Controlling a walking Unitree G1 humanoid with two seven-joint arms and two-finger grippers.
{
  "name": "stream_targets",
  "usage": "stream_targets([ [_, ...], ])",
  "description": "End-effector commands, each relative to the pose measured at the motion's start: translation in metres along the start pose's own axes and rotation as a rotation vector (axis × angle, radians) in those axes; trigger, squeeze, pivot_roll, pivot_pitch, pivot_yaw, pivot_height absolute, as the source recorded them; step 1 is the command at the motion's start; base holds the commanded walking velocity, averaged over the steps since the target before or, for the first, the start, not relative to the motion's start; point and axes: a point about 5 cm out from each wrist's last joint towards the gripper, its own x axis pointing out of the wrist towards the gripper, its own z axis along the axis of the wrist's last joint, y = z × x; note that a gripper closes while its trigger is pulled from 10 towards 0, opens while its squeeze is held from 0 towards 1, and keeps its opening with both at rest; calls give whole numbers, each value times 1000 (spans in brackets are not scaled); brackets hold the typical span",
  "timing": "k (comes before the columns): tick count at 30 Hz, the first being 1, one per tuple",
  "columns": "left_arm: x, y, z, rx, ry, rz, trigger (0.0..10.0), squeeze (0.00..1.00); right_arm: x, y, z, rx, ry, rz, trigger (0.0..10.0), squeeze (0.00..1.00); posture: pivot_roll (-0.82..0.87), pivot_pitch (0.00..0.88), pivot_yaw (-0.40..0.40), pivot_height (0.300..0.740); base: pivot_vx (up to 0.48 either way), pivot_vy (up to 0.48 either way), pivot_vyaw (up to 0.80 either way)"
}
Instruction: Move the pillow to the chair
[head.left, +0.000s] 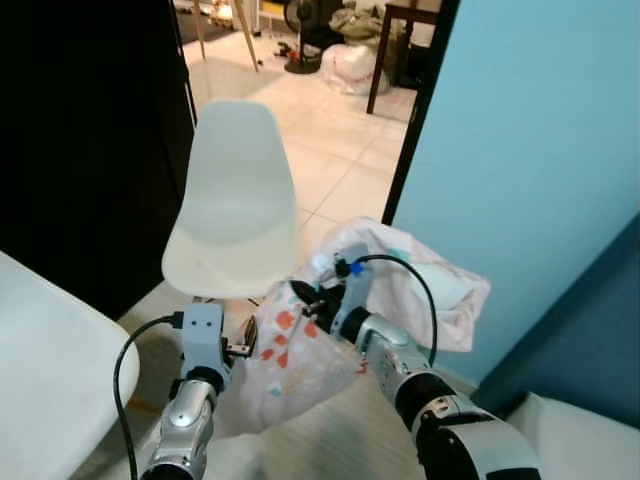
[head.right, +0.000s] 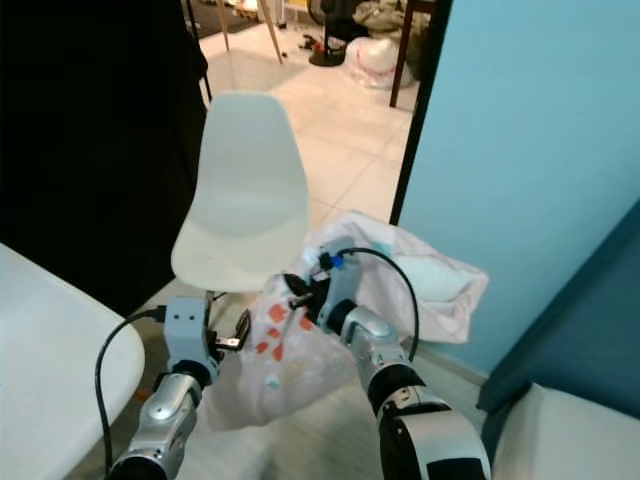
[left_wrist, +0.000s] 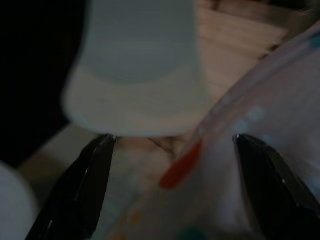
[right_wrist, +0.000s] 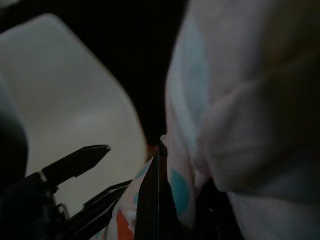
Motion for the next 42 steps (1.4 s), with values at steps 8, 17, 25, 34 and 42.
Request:
stream_targets([
  [8,1,3,1,10,9,3,10000,0,13,7,30,22,-158,39,10000,0,10,61,-45,740,480,0,374],
  [17,3,0,4,14,4,-15,10000,0,18,-5,64,143,-289,-58,10000,0,7,58,-37,740,480,0,0],
  [25,3,-4,4,10,3,-28,10000,0,19,-15,85,189,-349,-129,10000,0,10,56,-39,740,480,0,-576],
  [34,2,-9,2,4,10,-39,10000,0,17,-20,88,206,-356,-179,10000,0,11,53,-42,740,480,0,-342],
  [42,4,-11,1,-15,23,-31,10000,0,20,-21,84,244,-307,-208,10000,0,11,46,-42,740,360,0,0],
])
